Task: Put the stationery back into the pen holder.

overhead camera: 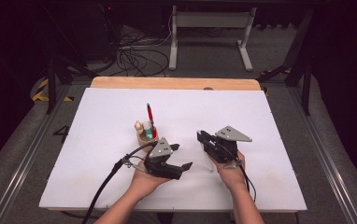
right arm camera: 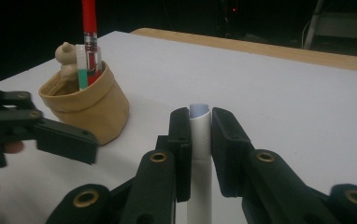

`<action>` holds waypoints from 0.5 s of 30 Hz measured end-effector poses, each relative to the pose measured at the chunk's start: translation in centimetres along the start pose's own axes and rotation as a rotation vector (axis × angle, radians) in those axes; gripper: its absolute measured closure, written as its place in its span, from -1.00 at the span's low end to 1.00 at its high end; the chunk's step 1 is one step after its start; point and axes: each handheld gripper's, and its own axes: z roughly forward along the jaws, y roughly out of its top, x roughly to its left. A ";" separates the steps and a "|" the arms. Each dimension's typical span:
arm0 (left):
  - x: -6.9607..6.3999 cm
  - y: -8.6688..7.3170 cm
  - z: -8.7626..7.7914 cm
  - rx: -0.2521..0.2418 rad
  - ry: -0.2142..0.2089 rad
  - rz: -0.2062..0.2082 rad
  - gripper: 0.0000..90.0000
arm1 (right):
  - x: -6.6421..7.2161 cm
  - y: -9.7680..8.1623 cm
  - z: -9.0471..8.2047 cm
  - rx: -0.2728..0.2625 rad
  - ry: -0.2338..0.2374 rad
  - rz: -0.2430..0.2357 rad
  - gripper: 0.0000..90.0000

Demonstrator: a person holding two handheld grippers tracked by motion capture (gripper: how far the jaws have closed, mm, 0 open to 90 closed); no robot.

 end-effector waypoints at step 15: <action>-0.1 0.6 4.6 -0.022 -0.017 -0.123 -0.35 | 0.0 0.1 -0.4 -0.023 0.006 0.000 0.77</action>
